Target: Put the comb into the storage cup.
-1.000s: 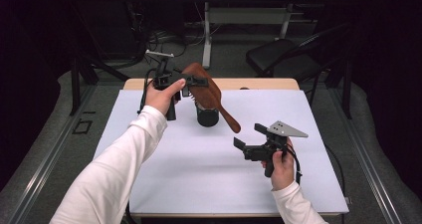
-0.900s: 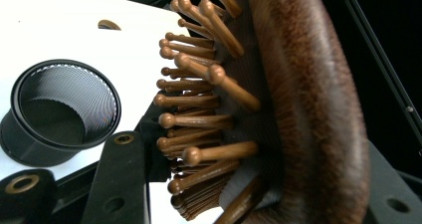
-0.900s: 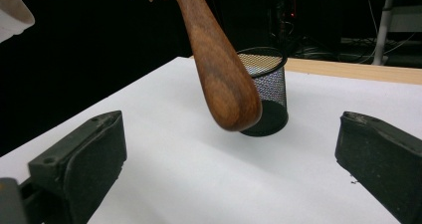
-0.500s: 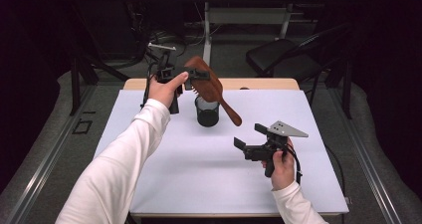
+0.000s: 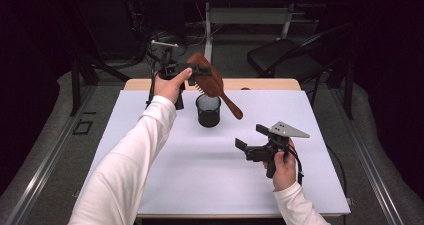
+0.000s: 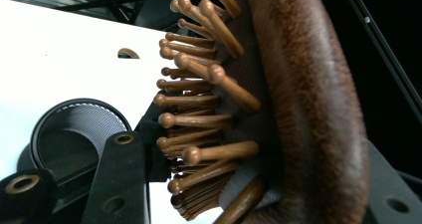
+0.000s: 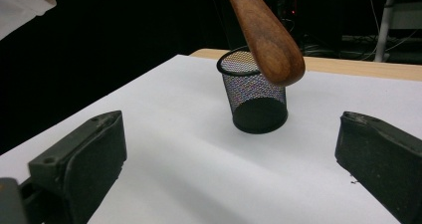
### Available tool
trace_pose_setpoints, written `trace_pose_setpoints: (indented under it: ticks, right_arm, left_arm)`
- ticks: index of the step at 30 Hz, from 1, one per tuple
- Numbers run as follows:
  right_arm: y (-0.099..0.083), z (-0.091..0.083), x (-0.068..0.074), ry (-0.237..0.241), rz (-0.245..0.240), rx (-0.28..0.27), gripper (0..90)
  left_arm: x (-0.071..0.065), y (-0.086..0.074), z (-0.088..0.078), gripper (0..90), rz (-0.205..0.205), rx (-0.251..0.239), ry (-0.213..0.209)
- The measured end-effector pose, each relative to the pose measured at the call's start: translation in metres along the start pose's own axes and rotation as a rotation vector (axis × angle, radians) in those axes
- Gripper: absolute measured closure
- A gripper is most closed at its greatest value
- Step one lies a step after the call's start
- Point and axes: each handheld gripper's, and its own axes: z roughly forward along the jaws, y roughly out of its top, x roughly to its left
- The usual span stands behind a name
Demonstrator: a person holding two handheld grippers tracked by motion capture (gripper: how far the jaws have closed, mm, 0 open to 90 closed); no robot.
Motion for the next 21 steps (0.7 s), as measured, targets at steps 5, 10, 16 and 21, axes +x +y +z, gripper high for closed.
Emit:
trace_pose_setpoints:
  ticks: [5, 10, 16, 21]
  right_arm:
    - [0.000, 0.000, 0.000, 0.004, -0.001, 0.003, 0.0]
    - [-0.001, 0.001, 0.000, 0.003, -0.005, 0.006, 0.0]
    - [-0.001, 0.001, 0.000, 0.003, -0.006, 0.011, 0.0]
    - [-0.002, 0.002, 0.000, 0.003, -0.009, 0.013, 0.0]
  left_arm:
    - [0.003, 0.002, 0.001, 48.7, -0.010, -0.024, 0.018]
    - [0.007, 0.005, 0.000, 48.7, -0.023, -0.046, 0.030]
    - [0.011, 0.007, -0.002, 48.8, -0.050, -0.061, 0.022]
    - [0.012, 0.007, -0.003, 48.8, -0.053, -0.060, 0.021]
